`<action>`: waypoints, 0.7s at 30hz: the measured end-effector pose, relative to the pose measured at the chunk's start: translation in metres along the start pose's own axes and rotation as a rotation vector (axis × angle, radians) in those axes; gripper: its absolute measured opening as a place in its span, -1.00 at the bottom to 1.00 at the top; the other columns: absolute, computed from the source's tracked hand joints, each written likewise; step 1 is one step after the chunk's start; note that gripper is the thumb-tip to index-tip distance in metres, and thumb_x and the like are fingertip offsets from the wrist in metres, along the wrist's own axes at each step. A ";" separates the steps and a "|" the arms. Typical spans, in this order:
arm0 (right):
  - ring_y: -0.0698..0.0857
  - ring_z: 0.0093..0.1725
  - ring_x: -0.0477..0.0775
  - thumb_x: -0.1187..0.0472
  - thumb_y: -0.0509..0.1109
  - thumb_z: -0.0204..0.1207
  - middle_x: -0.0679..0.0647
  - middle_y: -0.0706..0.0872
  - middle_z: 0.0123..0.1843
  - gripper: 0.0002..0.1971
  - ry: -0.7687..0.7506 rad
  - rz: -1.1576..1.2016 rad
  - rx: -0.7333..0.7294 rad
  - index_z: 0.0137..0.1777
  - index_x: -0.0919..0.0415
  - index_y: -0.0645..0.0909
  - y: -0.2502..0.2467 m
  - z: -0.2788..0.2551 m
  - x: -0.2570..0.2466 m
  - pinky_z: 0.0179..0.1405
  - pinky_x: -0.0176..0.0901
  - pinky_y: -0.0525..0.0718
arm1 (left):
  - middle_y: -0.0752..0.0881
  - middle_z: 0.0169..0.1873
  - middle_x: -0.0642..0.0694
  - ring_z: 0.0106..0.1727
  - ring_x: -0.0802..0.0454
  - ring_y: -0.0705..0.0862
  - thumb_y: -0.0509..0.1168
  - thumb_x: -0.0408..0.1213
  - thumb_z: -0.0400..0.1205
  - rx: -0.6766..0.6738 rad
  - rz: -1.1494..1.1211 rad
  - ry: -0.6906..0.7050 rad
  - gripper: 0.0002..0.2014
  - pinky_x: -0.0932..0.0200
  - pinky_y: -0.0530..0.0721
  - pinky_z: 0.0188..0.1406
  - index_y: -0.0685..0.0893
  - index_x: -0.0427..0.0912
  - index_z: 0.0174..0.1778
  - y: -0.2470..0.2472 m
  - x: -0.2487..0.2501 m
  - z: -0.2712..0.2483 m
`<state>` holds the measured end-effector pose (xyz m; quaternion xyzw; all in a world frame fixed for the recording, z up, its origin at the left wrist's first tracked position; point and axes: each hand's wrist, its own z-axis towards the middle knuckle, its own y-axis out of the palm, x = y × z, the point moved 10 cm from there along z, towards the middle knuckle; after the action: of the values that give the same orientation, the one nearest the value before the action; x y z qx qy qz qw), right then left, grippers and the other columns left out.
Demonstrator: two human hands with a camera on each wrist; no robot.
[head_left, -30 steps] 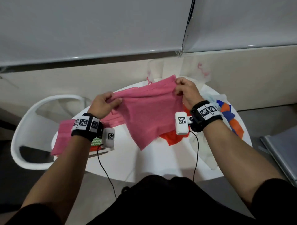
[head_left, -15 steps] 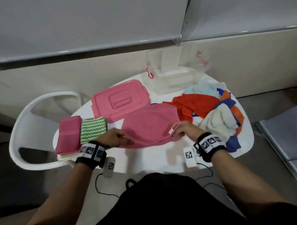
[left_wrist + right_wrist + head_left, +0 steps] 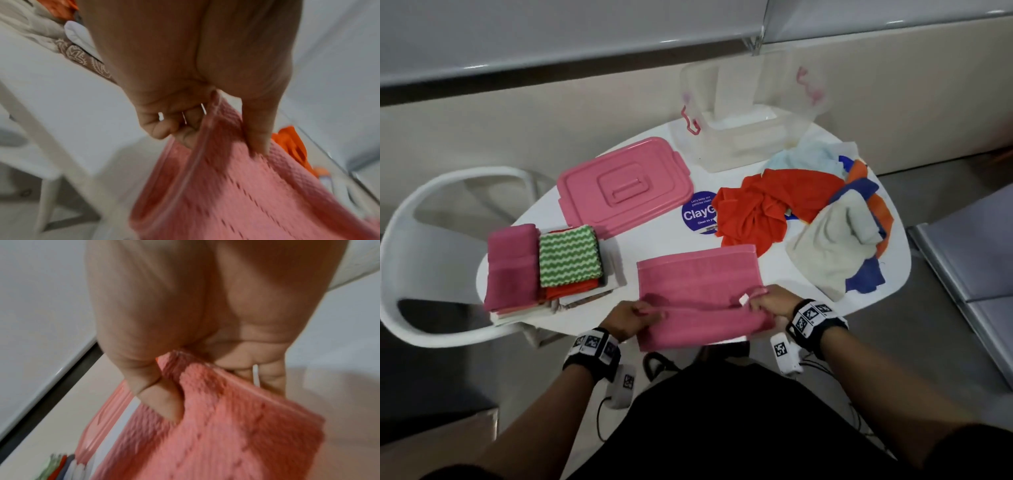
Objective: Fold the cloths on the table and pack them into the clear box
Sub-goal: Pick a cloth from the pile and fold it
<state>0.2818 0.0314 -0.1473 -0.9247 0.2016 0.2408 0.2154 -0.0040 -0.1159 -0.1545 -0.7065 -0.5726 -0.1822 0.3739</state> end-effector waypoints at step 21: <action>0.69 0.22 0.34 0.04 0.35 0.63 0.27 0.78 0.17 -0.69 0.133 0.123 0.575 0.19 0.22 0.74 -0.055 0.056 -0.019 0.14 -0.13 0.57 | 0.65 -0.19 -0.15 -0.13 -0.09 0.56 0.31 0.01 0.67 0.569 0.033 -0.188 -0.65 0.15 0.42 -0.11 0.68 -0.26 -0.05 -0.048 0.018 0.056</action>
<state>0.2725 0.1094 -0.1652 -0.8256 0.3310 0.1252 0.4396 -0.0536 -0.0595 -0.1640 -0.5962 -0.6212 0.0577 0.5053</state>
